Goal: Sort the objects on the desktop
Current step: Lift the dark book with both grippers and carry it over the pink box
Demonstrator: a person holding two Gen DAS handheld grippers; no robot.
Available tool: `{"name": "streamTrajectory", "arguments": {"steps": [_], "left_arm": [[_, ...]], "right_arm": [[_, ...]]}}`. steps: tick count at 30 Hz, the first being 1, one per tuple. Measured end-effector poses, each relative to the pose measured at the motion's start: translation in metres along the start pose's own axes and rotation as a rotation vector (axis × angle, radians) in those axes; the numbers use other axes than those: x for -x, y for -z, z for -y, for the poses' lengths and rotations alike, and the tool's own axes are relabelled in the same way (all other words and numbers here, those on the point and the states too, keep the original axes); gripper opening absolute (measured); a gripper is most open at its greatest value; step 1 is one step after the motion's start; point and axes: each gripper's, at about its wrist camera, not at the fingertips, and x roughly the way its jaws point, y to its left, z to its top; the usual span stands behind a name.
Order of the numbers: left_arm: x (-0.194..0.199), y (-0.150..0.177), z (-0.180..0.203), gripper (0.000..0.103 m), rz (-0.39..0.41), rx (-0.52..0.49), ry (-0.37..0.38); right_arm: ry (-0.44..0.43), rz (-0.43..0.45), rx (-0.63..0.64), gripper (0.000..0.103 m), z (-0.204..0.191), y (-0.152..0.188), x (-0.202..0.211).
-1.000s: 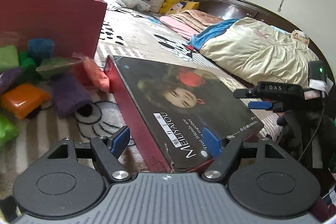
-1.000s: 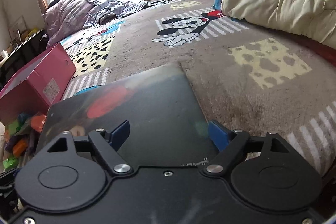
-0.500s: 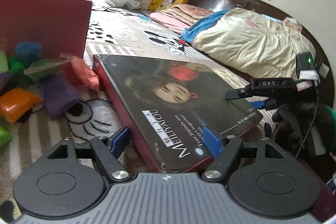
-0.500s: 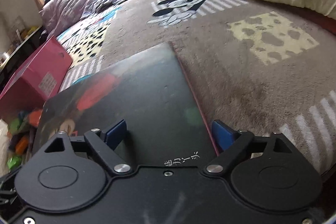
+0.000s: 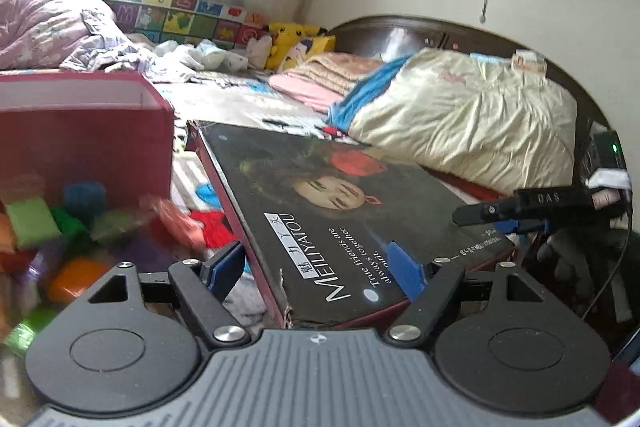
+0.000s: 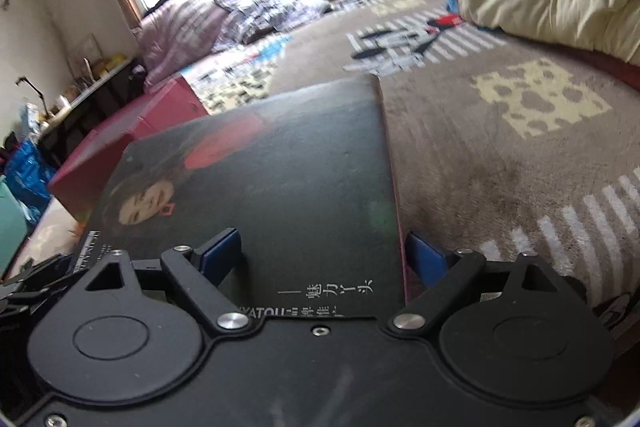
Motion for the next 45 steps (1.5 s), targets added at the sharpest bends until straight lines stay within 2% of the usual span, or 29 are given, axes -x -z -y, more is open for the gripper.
{"name": "streamTrajectory", "arguments": {"steps": [8,19,25,33,41,45], "left_arm": [[0.046,-0.041,-0.011,0.078,0.147,-0.048,-0.067],[0.073,-0.074,-0.06,0.078,0.229,-0.035,-0.131],[0.076,-0.088,-0.096,0.078,0.281,-0.019,-0.201],[0.076,-0.096,-0.152,0.078,0.324,0.043,-0.244],[0.07,-0.101,-0.201,0.078,0.325,0.036,-0.259],[0.066,-0.097,-0.222,0.078,0.324,0.064,-0.267]], "right_arm": [[-0.091,0.09,0.005,0.091,-0.046,-0.024,0.007],[-0.172,0.133,0.064,0.091,-0.109,-0.061,-0.023],[-0.206,0.133,0.09,0.091,-0.142,-0.076,-0.052],[-0.239,0.128,0.136,0.091,-0.182,-0.095,-0.095],[-0.239,0.115,0.172,0.091,-0.21,-0.105,-0.135],[-0.235,0.104,0.176,0.091,-0.22,-0.105,-0.152]]}}
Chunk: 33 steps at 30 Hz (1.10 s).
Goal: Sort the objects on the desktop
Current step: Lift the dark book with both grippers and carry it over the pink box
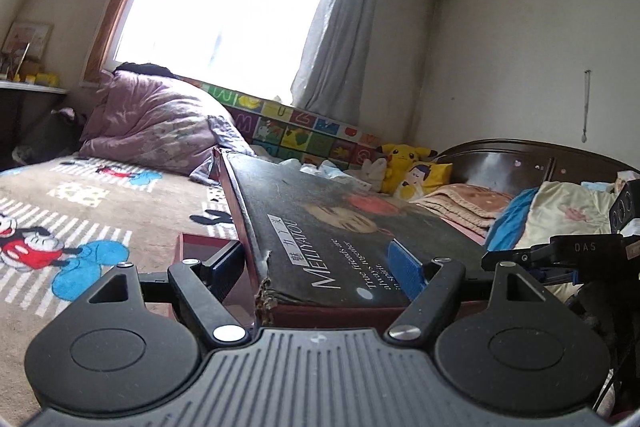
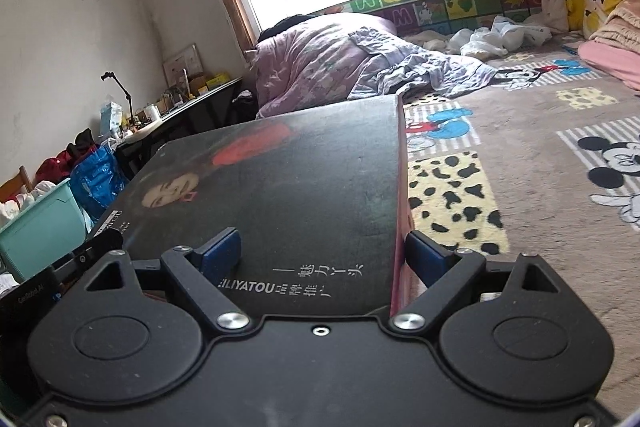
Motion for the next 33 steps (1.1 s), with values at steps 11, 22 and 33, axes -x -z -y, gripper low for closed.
{"name": "streamTrajectory", "arguments": {"steps": [11,22,33], "left_arm": [[-0.015,0.015,-0.037,0.078,-0.03,0.058,-0.023],[-0.035,0.02,-0.058,0.081,-0.063,0.129,-0.05],[-0.041,0.022,-0.059,0.088,-0.12,0.116,-0.141]], "right_arm": [[0.013,-0.027,0.048,0.091,-0.012,0.002,-0.031],[0.028,-0.011,0.05,0.091,-0.014,0.008,-0.049],[0.045,0.056,0.017,0.09,-0.016,0.011,-0.047]]}}
